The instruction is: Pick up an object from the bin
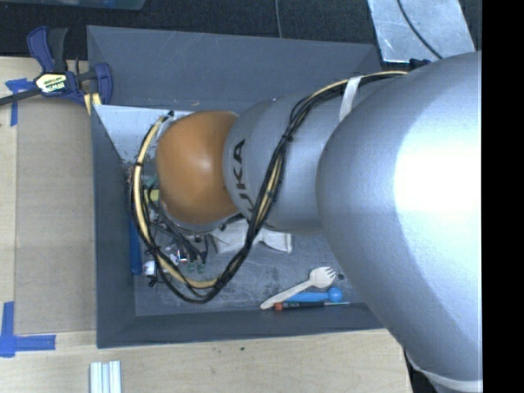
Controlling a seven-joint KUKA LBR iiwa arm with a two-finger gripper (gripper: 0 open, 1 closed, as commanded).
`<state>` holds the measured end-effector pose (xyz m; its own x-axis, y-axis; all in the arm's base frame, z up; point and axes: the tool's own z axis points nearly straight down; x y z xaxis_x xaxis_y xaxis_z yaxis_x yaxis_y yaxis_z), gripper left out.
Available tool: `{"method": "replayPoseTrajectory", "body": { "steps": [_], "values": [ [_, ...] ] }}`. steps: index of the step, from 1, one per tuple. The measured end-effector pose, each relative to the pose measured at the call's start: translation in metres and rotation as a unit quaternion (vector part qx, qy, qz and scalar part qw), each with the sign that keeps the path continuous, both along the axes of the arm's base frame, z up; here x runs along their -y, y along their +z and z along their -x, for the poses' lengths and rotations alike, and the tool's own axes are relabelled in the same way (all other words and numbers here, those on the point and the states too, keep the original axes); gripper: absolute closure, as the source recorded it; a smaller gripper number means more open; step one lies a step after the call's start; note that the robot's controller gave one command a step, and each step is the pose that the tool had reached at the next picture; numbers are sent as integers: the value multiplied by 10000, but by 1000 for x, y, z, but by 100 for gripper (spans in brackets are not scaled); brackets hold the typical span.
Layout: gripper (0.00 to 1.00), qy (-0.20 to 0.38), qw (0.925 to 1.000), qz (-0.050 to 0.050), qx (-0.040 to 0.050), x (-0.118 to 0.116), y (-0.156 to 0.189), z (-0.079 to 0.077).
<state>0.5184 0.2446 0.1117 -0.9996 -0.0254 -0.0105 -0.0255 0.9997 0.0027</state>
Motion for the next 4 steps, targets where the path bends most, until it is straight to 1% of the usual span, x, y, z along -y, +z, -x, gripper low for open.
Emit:
{"method": "replayPoseTrajectory", "body": {
  "steps": [1,2,3,4],
  "values": [
    [0,2743,9616,23,-42,35,-11,22],
    [0,363,9993,-2,-1,32,-33,3],
    [100,2096,9778,29,-7,2,-40,-9],
    [100,2083,9781,25,-9,3,-40,-10]
  ]
}}
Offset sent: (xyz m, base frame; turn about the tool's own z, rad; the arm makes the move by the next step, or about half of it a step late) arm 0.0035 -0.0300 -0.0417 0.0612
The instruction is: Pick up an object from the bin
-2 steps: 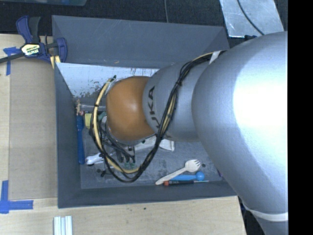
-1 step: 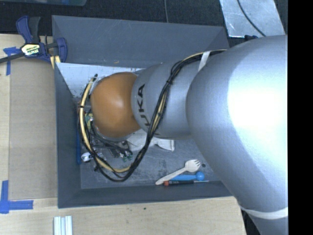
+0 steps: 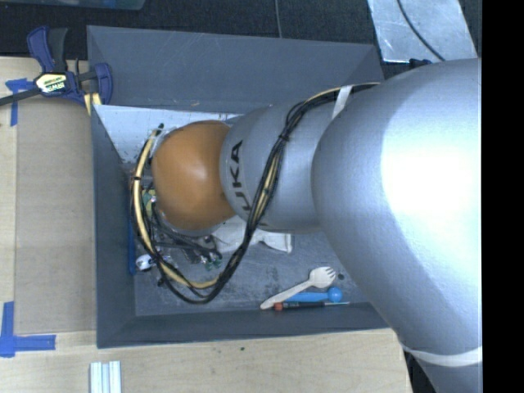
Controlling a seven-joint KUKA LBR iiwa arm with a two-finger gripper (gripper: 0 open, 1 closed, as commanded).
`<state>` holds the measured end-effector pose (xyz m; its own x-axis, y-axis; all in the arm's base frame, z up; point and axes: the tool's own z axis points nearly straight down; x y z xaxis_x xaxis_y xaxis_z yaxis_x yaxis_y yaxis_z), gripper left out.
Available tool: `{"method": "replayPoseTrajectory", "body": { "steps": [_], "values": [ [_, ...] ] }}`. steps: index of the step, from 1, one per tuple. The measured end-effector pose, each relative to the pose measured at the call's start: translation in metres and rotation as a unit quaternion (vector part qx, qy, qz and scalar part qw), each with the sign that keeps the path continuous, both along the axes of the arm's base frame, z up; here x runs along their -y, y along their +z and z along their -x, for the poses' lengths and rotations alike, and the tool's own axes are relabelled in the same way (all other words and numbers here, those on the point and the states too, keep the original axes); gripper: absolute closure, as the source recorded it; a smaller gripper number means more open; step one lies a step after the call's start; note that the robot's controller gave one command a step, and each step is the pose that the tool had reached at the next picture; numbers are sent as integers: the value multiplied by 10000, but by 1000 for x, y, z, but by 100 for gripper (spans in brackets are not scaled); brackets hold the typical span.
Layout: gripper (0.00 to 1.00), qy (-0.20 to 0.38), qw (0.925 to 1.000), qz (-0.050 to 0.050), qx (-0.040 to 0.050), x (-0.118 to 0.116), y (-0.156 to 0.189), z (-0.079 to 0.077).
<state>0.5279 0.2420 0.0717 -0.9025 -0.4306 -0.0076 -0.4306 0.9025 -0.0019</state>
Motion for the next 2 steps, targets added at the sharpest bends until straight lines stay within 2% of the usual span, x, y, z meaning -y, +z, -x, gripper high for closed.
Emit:
{"method": "replayPoseTrajectory", "body": {
  "steps": [2],
  "values": [
    [100,-6,10000,-4,2,0,21,1]
  ]
}}
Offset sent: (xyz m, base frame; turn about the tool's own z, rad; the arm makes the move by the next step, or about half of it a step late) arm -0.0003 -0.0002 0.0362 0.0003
